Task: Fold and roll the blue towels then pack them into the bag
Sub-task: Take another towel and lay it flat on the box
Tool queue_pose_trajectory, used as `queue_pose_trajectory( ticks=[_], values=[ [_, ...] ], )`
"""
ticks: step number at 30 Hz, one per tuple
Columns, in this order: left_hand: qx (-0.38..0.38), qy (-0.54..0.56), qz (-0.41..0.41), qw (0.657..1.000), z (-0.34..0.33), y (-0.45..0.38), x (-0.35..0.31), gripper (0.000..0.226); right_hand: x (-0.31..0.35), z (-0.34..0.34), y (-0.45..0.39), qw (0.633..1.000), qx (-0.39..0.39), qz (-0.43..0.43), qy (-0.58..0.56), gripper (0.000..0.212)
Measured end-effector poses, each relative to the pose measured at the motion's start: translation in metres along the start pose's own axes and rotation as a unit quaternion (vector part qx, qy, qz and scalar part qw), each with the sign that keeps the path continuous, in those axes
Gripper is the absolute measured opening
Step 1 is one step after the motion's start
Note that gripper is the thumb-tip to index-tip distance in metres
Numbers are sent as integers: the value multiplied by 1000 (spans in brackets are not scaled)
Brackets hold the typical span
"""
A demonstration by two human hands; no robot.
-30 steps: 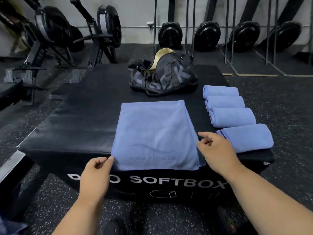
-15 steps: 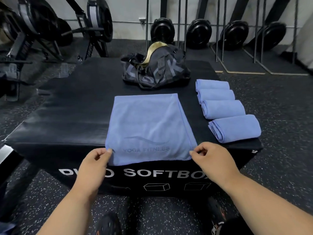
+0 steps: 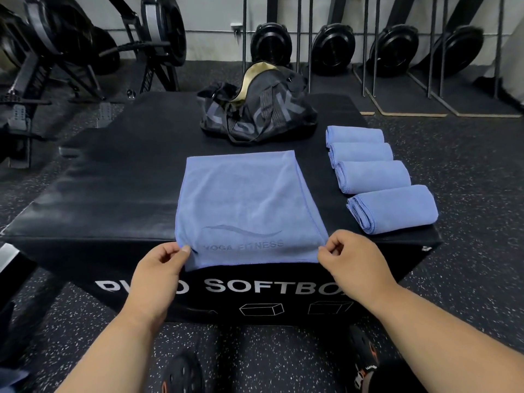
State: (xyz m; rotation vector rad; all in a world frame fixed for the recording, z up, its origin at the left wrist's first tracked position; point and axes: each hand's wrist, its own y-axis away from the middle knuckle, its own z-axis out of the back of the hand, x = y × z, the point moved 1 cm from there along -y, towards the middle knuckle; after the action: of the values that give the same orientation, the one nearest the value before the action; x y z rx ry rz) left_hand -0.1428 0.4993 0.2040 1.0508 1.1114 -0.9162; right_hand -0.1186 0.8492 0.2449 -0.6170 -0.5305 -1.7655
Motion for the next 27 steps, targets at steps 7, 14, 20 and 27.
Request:
queue_pose_trajectory(
  ticks=[7,14,20,27],
  values=[
    [-37,-33,-14,999,-2,-1,4,6,-10,7,-1,999,-27,-13,-26,21],
    [-66,-33,-9,997,-3,-4,6,2,-11,6,0,1000,-24,-8,-16,20],
    [-52,-36,44,997,2,-6,15,12,-7,4,5,999,-48,-14,1,19],
    [-13,-86,59,994,-4,-8,20,16,0,6,8,997,-58,-22,46,23]
  ],
)
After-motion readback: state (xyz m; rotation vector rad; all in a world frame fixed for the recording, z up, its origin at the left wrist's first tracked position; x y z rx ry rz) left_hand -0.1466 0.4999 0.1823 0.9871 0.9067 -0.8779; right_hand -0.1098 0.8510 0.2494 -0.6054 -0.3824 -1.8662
